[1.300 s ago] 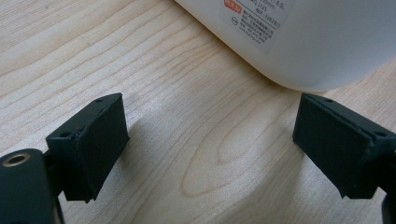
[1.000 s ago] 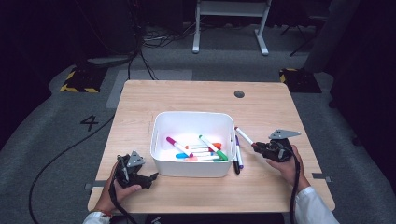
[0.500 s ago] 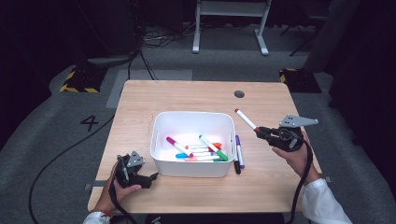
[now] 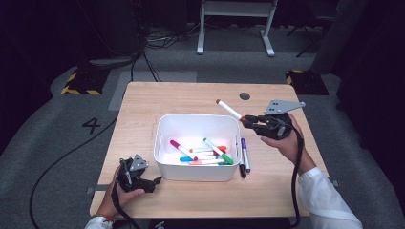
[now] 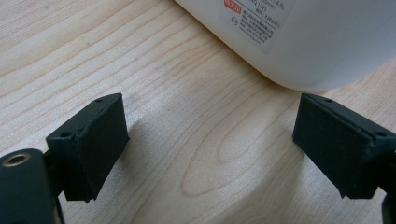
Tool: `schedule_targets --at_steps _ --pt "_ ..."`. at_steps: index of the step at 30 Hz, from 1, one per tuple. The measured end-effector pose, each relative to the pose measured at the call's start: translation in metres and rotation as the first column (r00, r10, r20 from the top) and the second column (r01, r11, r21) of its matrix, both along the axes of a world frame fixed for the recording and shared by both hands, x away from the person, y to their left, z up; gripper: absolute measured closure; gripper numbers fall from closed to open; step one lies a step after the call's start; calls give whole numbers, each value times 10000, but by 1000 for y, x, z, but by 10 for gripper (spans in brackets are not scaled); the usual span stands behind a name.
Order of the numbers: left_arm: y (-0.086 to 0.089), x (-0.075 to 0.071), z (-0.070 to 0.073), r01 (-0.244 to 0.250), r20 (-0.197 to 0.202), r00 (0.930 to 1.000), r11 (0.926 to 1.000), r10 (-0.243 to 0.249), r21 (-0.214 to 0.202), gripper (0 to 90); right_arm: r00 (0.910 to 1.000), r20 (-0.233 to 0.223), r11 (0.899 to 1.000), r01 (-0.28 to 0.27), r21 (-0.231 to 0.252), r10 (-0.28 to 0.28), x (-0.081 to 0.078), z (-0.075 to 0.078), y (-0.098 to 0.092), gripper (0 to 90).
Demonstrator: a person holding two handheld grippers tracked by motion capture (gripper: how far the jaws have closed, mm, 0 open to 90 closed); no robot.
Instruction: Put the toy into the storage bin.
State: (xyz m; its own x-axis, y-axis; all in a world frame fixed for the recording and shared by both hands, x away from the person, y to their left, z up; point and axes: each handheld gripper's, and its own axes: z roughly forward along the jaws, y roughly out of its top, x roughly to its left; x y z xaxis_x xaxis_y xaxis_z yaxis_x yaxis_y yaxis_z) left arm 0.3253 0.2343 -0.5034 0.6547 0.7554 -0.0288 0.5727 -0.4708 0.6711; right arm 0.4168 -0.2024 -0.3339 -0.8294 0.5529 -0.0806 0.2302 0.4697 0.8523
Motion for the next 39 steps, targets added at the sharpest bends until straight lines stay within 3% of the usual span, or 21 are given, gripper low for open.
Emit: schedule_targets --at_steps 10,17,27,39 --pt "0 0 0 1 17 10000 10000 -1 -8 103 9921 -637 9913 -1126 -678 1083 12 -15 51 752" --pt "0 0 0 7 25 10000 10000 -7 -12 103 9815 -1130 9758 -1696 -1379 1546 21 -23 71 751" --pt "0 0 0 9 -9 10000 10000 -9 -4 103 9478 -1710 9322 -3008 -2013 2690 11 -34 86 751" --pt "0 0 0 9 -11 10000 10000 -9 -8 103 9125 -2149 8860 -3952 -2426 3482 -14 -36 91 751"
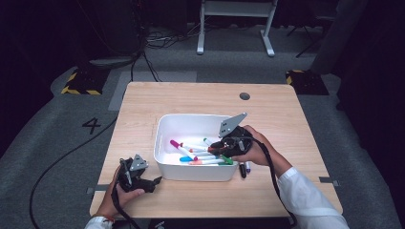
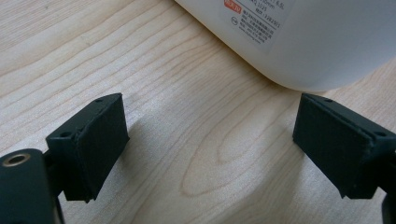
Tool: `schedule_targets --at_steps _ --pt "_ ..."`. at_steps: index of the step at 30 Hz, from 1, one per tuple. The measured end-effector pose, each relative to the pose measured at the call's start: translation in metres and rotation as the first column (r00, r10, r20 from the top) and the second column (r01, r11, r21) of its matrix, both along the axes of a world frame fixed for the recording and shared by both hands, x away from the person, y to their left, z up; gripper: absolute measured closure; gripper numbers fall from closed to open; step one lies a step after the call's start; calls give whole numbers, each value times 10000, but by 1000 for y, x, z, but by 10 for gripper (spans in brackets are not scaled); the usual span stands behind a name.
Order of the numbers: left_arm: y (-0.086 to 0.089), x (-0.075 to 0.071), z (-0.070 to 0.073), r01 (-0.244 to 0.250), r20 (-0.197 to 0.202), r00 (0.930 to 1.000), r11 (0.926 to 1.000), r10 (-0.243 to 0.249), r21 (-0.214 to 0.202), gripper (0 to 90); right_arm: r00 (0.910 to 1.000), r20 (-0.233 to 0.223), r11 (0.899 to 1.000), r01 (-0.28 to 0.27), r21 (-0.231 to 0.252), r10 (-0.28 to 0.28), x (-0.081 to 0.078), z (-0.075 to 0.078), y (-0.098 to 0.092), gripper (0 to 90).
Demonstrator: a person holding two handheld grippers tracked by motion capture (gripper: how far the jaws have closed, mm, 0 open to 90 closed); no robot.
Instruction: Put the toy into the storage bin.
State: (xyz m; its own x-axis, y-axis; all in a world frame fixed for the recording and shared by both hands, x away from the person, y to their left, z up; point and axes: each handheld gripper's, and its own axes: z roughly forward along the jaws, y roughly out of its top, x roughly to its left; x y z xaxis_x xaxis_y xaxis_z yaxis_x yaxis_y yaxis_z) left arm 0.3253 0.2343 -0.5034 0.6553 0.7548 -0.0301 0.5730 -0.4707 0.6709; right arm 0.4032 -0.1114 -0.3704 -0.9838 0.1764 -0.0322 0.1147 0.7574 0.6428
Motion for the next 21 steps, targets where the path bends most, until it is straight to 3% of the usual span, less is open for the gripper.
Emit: schedule_targets --at_steps 7,21 --pt "0 0 0 3 -1 10000 10000 -3 -12 102 9996 -79 9992 -290 -269 288 -8 0 2 751" --pt "0 0 0 0 -1 10000 10000 0 -12 103 9989 -290 9988 -384 -296 376 -10 -2 1 733"
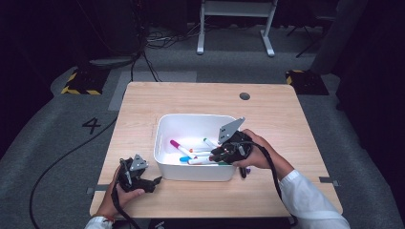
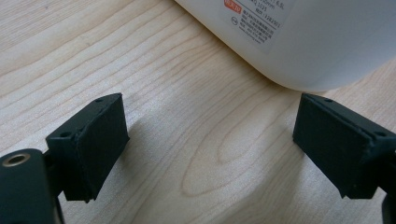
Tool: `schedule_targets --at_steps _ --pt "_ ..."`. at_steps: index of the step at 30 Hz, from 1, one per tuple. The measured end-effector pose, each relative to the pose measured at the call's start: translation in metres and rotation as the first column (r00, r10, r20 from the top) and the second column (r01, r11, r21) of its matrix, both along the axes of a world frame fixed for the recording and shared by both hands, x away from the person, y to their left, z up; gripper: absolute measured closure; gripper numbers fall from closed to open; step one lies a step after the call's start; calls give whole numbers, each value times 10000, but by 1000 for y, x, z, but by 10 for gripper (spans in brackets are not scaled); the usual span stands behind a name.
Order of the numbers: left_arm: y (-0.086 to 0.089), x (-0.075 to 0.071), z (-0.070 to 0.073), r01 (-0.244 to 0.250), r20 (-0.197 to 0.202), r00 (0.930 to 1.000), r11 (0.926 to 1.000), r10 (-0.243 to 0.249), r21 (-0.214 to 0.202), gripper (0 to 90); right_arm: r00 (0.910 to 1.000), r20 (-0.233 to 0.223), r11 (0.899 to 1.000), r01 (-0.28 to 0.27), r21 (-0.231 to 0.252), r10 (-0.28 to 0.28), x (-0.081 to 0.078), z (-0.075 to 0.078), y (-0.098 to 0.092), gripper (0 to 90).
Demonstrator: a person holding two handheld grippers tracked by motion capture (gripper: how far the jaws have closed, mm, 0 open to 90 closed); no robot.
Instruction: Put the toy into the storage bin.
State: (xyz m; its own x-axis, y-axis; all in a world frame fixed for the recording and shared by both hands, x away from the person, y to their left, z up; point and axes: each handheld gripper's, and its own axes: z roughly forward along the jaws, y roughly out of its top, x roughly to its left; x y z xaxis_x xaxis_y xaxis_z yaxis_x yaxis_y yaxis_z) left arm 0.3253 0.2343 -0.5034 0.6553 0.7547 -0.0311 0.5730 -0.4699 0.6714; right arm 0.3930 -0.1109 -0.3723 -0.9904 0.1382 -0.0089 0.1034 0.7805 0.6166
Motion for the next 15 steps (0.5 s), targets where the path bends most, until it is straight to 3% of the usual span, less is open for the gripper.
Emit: schedule_targets --at_steps 9,15 --pt "0 0 0 3 1 10000 10000 -3 18 103 9978 386 9973 514 516 -534 3 7 -11 619" --pt "0 0 0 -1 23 10000 10000 0 21 103 9917 764 9913 967 894 -1036 2 13 -25 538"
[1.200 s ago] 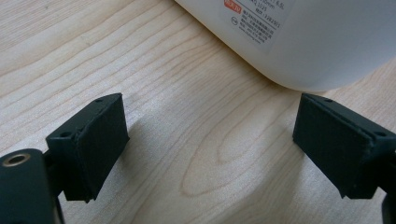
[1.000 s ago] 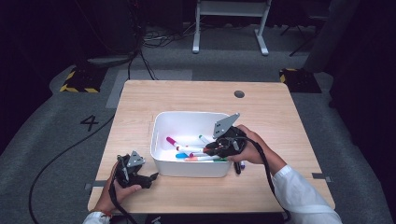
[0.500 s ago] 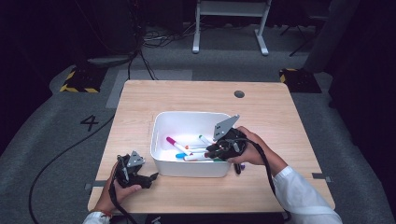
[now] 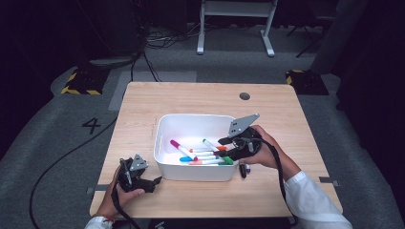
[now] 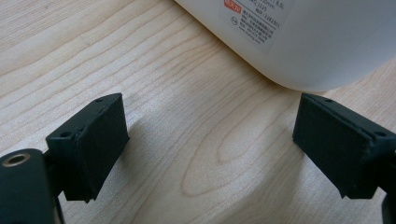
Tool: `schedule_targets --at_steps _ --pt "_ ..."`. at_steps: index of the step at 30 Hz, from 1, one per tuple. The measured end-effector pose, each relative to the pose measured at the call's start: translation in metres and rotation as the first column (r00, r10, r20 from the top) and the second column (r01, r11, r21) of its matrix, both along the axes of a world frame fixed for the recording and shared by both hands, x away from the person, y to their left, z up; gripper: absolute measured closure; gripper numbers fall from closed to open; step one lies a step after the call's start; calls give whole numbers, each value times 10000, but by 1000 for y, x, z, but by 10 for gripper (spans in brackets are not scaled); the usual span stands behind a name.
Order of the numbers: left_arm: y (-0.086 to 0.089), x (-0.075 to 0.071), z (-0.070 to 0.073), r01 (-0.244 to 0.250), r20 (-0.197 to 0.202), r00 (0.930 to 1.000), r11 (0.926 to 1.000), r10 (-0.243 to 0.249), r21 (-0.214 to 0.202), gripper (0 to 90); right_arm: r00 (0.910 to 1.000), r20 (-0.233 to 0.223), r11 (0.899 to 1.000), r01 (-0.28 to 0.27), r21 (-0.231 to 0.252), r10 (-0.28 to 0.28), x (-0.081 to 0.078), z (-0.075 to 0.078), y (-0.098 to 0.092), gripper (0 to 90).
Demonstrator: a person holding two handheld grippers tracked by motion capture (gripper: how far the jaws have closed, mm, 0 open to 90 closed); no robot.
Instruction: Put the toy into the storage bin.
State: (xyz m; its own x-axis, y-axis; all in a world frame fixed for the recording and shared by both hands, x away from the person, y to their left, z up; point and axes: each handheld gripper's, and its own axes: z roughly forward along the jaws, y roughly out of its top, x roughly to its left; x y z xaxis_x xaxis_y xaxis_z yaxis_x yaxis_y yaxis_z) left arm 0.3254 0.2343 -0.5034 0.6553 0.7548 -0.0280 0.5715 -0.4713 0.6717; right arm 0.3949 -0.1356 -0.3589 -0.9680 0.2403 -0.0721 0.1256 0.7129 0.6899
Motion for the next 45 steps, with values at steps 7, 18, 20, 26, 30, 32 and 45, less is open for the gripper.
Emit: schedule_targets --at_steps 7,18,20,26,30,32,45 --pt "0 0 0 -1 -2 10000 10000 1 -1 103 9969 385 9971 668 368 -682 -3 9 -17 464" --pt "0 0 0 1 -18 10000 10000 -1 -6 103 9763 936 9779 1865 945 -1952 -7 16 -55 374" --pt "0 0 0 2 -18 10000 10000 -2 -4 103 9686 986 9707 2186 995 -2282 -5 12 -62 353" --pt "0 0 0 2 -19 10000 10000 -2 -4 103 9345 898 9373 3367 901 -3443 4 -8 -84 340" --pt "0 0 0 3 -19 10000 10000 -3 -3 103 9077 745 9098 4074 787 -4129 14 -29 -95 335" --pt "0 0 0 0 -18 10000 10000 0 -4 103 8944 403 8940 4418 745 -4454 19 -42 -97 325" --pt "0 0 0 2 -19 10000 10000 -2 -5 103 8626 -494 8636 5042 39 -5034 44 -100 -89 338"
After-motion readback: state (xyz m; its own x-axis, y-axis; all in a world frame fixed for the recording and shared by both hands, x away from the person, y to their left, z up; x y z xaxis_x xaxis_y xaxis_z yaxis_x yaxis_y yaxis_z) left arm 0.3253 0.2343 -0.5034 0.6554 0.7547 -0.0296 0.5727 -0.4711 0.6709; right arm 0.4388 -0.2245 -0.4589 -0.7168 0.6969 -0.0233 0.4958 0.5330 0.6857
